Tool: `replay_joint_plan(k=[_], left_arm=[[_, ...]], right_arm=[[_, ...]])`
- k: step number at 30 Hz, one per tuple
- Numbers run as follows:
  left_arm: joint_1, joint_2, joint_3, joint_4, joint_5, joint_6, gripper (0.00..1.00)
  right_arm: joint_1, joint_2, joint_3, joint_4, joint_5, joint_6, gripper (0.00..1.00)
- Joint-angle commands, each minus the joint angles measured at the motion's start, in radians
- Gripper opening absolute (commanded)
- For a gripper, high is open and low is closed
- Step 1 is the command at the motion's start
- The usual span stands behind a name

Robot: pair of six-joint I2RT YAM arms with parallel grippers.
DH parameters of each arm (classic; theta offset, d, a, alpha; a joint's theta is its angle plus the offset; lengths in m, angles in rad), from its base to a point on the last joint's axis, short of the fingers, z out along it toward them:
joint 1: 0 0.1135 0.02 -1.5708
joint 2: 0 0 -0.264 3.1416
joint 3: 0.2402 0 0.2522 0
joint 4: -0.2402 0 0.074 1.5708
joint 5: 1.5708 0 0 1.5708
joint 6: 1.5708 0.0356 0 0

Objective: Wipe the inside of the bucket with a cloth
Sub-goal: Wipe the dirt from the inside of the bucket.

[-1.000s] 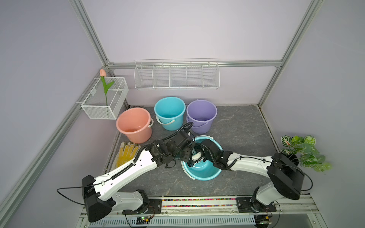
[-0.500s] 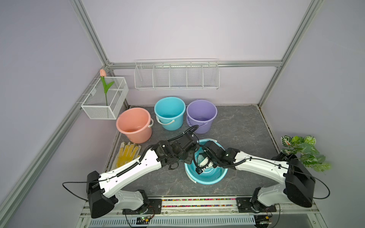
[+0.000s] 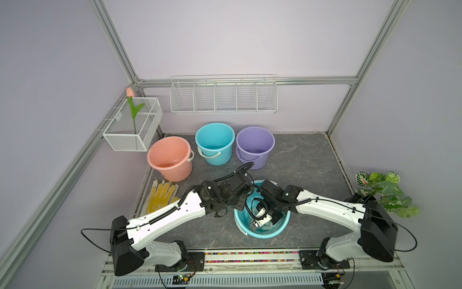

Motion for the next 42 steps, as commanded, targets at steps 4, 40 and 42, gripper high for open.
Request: replay_joint_plan(k=[4, 40, 42], left_arm=[[-0.011, 0.011, 0.003, 0.094, -0.083, -0.033, 0.00], [-0.031, 0.014, 0.017, 0.071, -0.116, -0.035, 0.00], [-0.031, 0.015, 0.018, 0.071, -0.116, -0.035, 0.00]], right_arm=[[0.006, -0.008, -0.092, 0.209, -0.293, 0.128, 0.07], [0.076, -0.078, -0.126, 0.344, 0.643, -0.243, 0.07], [0.080, -0.080, -0.096, 0.223, 0.629, -0.215, 0.07]])
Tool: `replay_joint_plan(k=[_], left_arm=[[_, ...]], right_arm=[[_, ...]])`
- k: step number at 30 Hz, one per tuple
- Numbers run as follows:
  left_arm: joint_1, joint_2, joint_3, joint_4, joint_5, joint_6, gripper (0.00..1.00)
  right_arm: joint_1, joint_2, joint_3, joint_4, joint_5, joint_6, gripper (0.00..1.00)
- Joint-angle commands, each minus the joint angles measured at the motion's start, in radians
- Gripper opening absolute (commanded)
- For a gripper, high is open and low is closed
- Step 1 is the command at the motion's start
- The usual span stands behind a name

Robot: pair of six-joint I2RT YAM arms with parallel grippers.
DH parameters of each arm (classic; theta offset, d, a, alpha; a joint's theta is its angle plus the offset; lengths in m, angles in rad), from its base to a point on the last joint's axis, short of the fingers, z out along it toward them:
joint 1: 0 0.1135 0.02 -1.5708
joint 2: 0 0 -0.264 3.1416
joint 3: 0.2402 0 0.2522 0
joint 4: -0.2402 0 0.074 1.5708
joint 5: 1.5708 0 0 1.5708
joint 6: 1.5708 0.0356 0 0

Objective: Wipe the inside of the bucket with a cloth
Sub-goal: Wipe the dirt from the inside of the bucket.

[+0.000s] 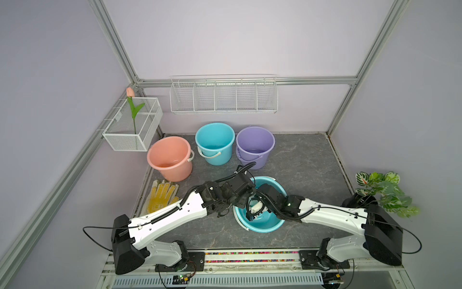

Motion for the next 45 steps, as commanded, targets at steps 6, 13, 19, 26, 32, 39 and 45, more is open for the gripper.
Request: replay_joint_plan(k=[6, 13, 19, 26, 32, 39, 45], left_arm=[[-0.008, 0.008, 0.020, 0.033, -0.012, -0.017, 0.00], [-0.015, 0.007, 0.007, 0.049, -0.014, -0.022, 0.00], [-0.025, 0.005, -0.002, 0.064, -0.020, -0.023, 0.00], [-0.037, 0.002, -0.018, 0.082, -0.023, -0.033, 0.00], [-0.044, 0.001, -0.028, 0.087, -0.025, -0.037, 0.00], [-0.049, 0.002, -0.026, 0.088, -0.022, -0.039, 0.00], [-0.051, 0.010, -0.017, 0.085, -0.022, -0.036, 0.00]], right_arm=[[0.014, -0.017, 0.120, -0.548, -0.150, 0.072, 0.07], [0.005, -0.022, 0.121, -0.650, -0.465, 0.140, 0.07], [-0.030, -0.009, 0.086, -0.557, -0.709, 0.198, 0.07], [-0.066, -0.040, -0.041, -0.217, -0.957, 0.350, 0.07], [-0.072, -0.042, -0.138, 0.138, -0.953, 0.519, 0.07], [-0.054, -0.038, -0.226, 0.464, -0.647, 0.642, 0.07], [-0.016, -0.045, -0.225, 0.481, -0.377, 0.513, 0.07]])
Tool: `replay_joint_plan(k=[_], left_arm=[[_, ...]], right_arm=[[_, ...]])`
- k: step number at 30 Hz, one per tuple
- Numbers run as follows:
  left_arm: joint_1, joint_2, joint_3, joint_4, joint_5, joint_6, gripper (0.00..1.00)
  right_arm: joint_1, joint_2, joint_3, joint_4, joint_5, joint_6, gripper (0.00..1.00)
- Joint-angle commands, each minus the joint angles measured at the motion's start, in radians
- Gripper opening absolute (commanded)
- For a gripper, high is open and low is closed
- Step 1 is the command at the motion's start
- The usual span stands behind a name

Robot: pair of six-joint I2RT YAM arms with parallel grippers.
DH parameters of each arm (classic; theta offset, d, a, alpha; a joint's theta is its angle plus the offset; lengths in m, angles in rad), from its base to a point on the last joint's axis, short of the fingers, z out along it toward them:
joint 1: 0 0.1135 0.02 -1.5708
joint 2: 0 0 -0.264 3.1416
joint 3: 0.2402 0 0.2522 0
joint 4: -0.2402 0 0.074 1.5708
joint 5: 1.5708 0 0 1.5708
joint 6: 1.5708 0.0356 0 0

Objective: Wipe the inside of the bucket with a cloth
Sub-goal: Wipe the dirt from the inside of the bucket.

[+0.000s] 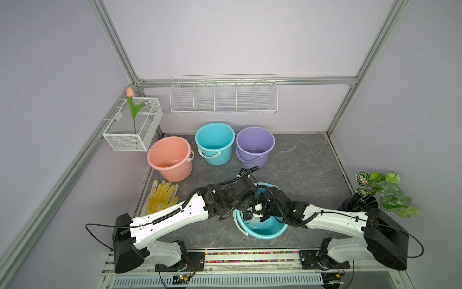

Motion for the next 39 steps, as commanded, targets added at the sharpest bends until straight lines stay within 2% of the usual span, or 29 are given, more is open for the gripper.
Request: replay_joint_plan(k=[1, 7, 15, 19, 24, 28, 32, 35, 39], left_arm=[[-0.002, 0.006, 0.000, 0.066, -0.021, -0.014, 0.00], [-0.003, 0.018, 0.016, 0.062, -0.024, -0.012, 0.00], [-0.005, 0.017, 0.036, 0.033, -0.040, -0.004, 0.00], [-0.005, 0.014, 0.038, 0.023, -0.053, -0.005, 0.00], [-0.004, 0.021, 0.044, 0.023, -0.053, -0.001, 0.00], [-0.005, 0.023, 0.047, 0.022, -0.054, 0.003, 0.00], [-0.004, 0.020, 0.044, 0.025, -0.054, 0.005, 0.00], [-0.005, 0.015, 0.038, 0.031, -0.057, 0.003, 0.00], [-0.004, 0.014, 0.029, 0.036, -0.054, -0.002, 0.00]], right_arm=[[0.023, 0.002, -0.022, 0.089, 0.192, -0.075, 0.07], [0.038, -0.022, 0.040, -0.042, 0.359, -0.265, 0.07], [0.049, -0.028, 0.138, -0.346, 0.470, -0.506, 0.07], [0.056, -0.030, 0.206, -0.590, 0.481, -0.547, 0.07], [0.062, 0.001, 0.269, -0.819, 0.488, -0.509, 0.07], [0.063, 0.035, 0.343, -0.972, 0.420, -0.442, 0.07], [0.062, 0.073, 0.393, -1.095, 0.294, -0.374, 0.07], [0.050, 0.104, 0.419, -1.169, 0.174, -0.336, 0.07], [0.005, 0.105, 0.410, -1.144, -0.035, -0.305, 0.07]])
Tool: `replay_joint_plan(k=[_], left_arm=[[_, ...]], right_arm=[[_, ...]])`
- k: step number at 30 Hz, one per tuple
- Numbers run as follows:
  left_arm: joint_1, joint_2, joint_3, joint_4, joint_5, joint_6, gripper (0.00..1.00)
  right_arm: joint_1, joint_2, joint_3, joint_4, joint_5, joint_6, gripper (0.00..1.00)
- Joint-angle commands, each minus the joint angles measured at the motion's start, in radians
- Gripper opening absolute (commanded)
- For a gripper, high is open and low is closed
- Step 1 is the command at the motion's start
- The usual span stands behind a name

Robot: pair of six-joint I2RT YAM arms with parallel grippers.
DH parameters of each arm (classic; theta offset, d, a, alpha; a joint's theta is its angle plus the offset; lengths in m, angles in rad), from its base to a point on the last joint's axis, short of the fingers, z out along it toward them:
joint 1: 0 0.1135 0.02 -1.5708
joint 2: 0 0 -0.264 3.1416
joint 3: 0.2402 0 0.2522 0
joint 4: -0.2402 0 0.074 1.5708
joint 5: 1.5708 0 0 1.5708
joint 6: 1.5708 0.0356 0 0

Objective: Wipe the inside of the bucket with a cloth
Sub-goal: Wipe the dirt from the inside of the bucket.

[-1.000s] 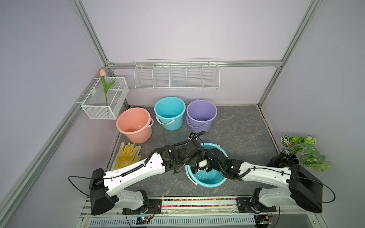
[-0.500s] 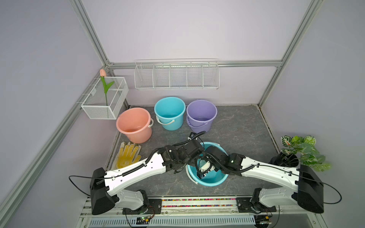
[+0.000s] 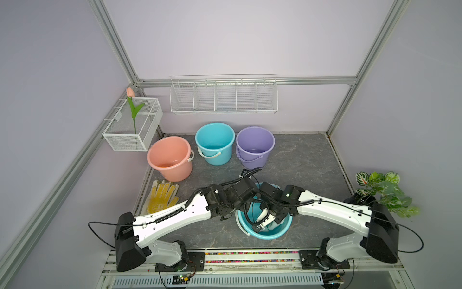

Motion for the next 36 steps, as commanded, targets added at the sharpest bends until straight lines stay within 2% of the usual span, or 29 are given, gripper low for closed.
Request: replay_joint_plan(k=[1, 7, 10, 13, 19, 23, 31, 36], left_arm=[[0.001, -0.009, 0.018, 0.039, -0.049, -0.010, 0.00], [0.001, -0.023, -0.001, 0.060, -0.044, -0.013, 0.00], [0.002, -0.026, -0.009, 0.078, -0.028, -0.014, 0.00], [0.001, -0.037, -0.028, 0.109, -0.006, -0.021, 0.00], [0.001, -0.056, -0.058, 0.134, 0.002, -0.063, 0.00], [0.001, -0.069, -0.071, 0.137, 0.000, -0.077, 0.00], [0.020, -0.123, -0.129, 0.204, 0.038, -0.079, 0.00], [0.036, -0.131, -0.140, 0.207, 0.075, -0.066, 0.00]], right_arm=[[-0.036, 0.009, -0.020, -0.082, -0.277, 0.067, 0.07], [-0.094, 0.004, -0.067, 0.066, -0.536, 0.119, 0.07], [-0.102, -0.004, -0.097, 0.166, -0.611, 0.175, 0.07], [-0.101, -0.029, -0.138, 0.307, -0.631, 0.257, 0.07], [-0.101, -0.150, -0.259, 0.574, -0.506, 0.387, 0.07], [-0.100, -0.272, -0.316, 0.646, -0.393, 0.367, 0.07], [-0.096, -0.490, -0.344, 0.630, -0.243, 0.176, 0.07], [-0.079, -0.531, -0.332, 0.709, -0.126, -0.007, 0.07]])
